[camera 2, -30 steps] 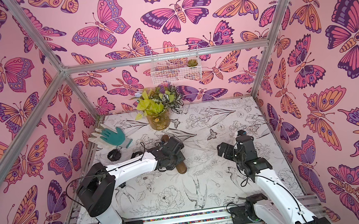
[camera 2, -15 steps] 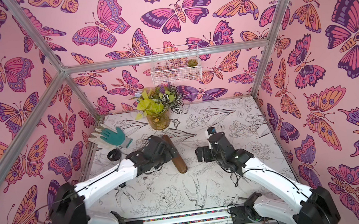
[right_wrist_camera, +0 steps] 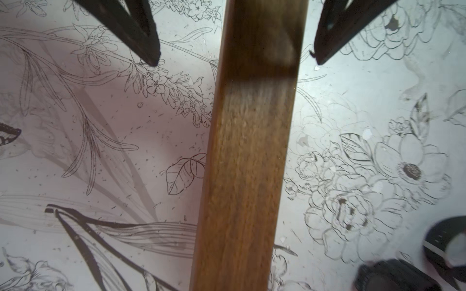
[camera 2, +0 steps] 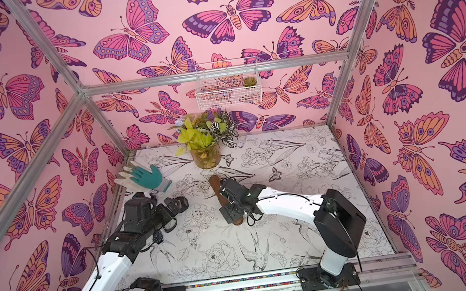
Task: Place watch on stand
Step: Adjust the stand at the center of the board.
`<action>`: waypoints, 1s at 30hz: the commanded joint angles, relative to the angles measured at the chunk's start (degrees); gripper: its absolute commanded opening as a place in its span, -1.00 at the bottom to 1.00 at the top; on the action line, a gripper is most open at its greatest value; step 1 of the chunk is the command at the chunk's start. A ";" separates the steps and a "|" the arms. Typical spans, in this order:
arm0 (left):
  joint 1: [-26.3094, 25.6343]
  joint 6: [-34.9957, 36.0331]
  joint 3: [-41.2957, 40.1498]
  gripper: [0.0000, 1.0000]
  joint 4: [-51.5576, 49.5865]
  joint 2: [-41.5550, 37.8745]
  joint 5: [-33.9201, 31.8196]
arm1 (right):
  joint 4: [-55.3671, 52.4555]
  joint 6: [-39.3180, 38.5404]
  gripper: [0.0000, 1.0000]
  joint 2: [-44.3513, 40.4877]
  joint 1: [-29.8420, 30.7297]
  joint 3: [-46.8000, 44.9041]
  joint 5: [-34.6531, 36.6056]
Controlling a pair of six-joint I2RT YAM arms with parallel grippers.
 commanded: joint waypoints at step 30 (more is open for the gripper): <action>4.92 2.95 -3.84 0.99 6.31 4.92 11.80 | -10.50 -4.44 0.92 3.06 -12.02 5.13 8.85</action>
